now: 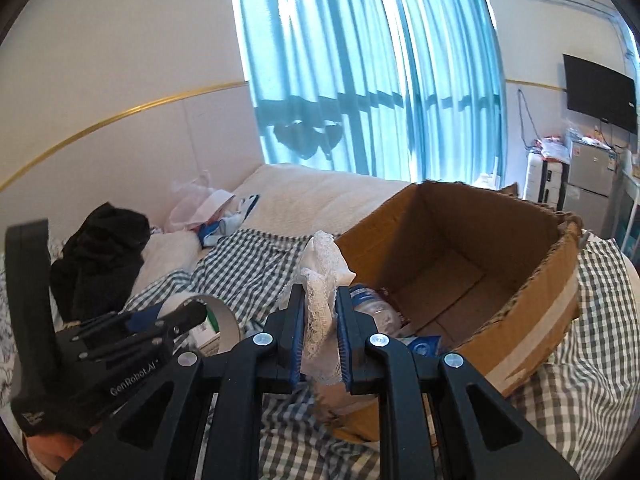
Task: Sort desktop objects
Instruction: 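Carry the tape roll and lace cloth over the cardboard box and open both grippers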
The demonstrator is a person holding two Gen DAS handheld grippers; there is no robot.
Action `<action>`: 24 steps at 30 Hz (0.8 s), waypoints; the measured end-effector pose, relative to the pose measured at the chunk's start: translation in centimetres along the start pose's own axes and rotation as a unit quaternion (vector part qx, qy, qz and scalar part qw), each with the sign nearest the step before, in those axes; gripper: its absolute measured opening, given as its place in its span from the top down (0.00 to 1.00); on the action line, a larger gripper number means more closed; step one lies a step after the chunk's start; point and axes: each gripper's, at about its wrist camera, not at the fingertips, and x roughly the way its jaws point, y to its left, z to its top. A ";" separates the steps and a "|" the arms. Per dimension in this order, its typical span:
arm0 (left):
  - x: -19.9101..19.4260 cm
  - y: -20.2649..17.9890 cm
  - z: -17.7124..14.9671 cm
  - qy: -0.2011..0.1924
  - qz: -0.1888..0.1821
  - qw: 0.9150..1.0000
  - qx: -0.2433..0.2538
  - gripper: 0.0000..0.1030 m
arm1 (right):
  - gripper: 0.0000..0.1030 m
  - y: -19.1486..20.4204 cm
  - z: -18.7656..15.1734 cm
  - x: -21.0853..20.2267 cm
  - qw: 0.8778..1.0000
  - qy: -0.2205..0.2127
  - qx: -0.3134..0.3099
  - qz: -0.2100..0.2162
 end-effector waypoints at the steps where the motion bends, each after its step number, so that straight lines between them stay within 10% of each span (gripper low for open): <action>1: 0.1 -0.5 0.4 -0.002 -0.004 1.000 0.000 0.71 | 0.87 -0.4 0.2 0.0 1.000 -0.002 0.003 -0.002; 24: 5.7 -12.5 4.9 -0.007 -0.081 0.995 0.056 0.71 | 0.87 -8.9 3.8 1.0 0.995 -0.010 0.032 -0.098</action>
